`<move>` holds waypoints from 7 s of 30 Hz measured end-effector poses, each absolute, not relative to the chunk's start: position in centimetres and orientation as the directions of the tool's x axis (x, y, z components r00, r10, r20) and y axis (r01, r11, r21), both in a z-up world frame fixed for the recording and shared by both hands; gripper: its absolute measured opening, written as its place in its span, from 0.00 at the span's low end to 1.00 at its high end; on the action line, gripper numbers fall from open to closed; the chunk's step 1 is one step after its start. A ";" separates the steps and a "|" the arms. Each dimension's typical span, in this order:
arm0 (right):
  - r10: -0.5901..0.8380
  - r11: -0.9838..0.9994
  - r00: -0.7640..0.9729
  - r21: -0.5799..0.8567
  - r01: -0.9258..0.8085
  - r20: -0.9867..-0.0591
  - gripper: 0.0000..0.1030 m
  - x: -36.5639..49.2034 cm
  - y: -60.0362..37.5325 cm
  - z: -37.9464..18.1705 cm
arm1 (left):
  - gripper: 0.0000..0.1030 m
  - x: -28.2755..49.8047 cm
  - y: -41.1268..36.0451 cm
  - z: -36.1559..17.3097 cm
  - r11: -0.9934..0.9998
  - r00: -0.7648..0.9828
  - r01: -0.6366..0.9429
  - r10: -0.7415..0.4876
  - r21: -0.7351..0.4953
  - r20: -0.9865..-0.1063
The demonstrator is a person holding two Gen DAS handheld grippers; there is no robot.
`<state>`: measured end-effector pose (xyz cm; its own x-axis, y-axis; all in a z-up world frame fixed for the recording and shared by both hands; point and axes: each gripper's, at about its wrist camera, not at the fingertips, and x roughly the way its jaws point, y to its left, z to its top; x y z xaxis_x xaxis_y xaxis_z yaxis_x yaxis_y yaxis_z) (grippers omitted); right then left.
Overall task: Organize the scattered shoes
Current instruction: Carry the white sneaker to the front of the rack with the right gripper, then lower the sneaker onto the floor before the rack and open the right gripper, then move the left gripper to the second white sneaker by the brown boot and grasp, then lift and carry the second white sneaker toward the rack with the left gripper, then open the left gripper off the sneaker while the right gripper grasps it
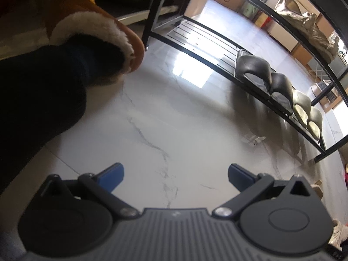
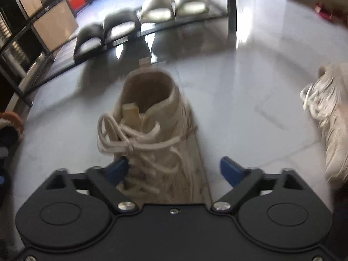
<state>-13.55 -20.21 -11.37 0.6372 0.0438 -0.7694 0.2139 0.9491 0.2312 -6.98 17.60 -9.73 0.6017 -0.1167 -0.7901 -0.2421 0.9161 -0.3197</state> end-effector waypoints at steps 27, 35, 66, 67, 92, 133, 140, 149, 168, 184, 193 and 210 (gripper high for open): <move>-0.043 0.999 0.618 -0.031 0.030 -0.785 0.79 -3.8 -16.4 -15.6 | 0.99 -6.4 18.2 -10.9 0.897 0.569 -0.290 -0.118 -0.333 -0.814; 0.010 0.991 0.607 0.088 0.099 -0.795 1.00 -5.3 -17.3 -14.5 | 0.99 -6.3 17.7 -11.2 0.904 0.564 -0.278 -0.120 -0.325 -0.817; -0.401 0.671 0.638 0.264 0.693 -0.657 1.00 -22.7 -29.1 -11.1 | 0.99 -5.7 -7.3 -6.2 0.937 0.544 0.308 -0.315 -0.164 -0.778; -0.477 0.652 0.634 0.239 0.720 -0.609 1.00 -23.4 -29.2 -10.4 | 0.99 -5.6 -10.0 -5.7 0.917 0.536 0.368 -0.345 -0.154 -0.770; -0.814 0.148 0.423 0.564 0.813 -0.397 1.00 -32.8 -37.8 -10.4 | 0.99 -5.4 -36.4 -18.1 0.712 -0.092 0.333 -0.628 -0.619 -0.772; -0.774 0.114 0.485 0.663 0.740 -0.408 1.00 -32.9 -38.1 -11.8 | 0.81 -6.8 -26.4 -8.7 0.708 0.103 0.559 -0.577 -0.433 -0.810; -0.766 0.179 0.481 0.578 0.796 -0.426 1.00 -31.1 -36.6 -11.3 | 0.81 -6.9 -13.5 -4.5 0.816 0.324 0.390 -0.556 -0.427 -0.766; -0.645 0.418 0.576 0.399 0.816 -0.503 1.00 -25.7 -33.5 -11.4 | 0.81 -6.2 3.7 -4.7 0.909 0.558 0.060 -0.373 -0.413 -0.741; -0.733 0.564 0.516 0.029 0.825 -0.443 1.00 -20.4 -27.4 -11.6 | 0.82 0.0 7.3 -14.6 0.905 0.518 -0.209 -0.218 -0.370 -0.827; -0.681 0.594 0.536 0.053 0.803 -0.499 1.00 -20.0 -27.7 -12.5 | 0.92 1.2 6.3 -15.0 0.893 0.461 -0.218 -0.261 -0.393 -0.848; -0.636 0.718 0.645 -0.018 0.696 -0.425 1.00 -20.1 -24.5 -11.4 | 0.96 -2.6 12.1 -9.2 0.875 0.598 -0.228 -0.220 -0.427 -0.770; 0.130 0.631 0.838 -0.608 -0.483 -0.531 1.00 -14.0 6.5 -11.9 | 0.99 -4.8 24.2 -7.6 0.807 0.629 -0.372 -0.143 -0.458 -0.764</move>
<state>-14.03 6.52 -11.91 0.8376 0.1299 -0.5305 -0.4827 0.6305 -0.6078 -4.81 24.23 -7.57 0.6287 -0.1431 -0.7644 -0.3724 0.8075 -0.4575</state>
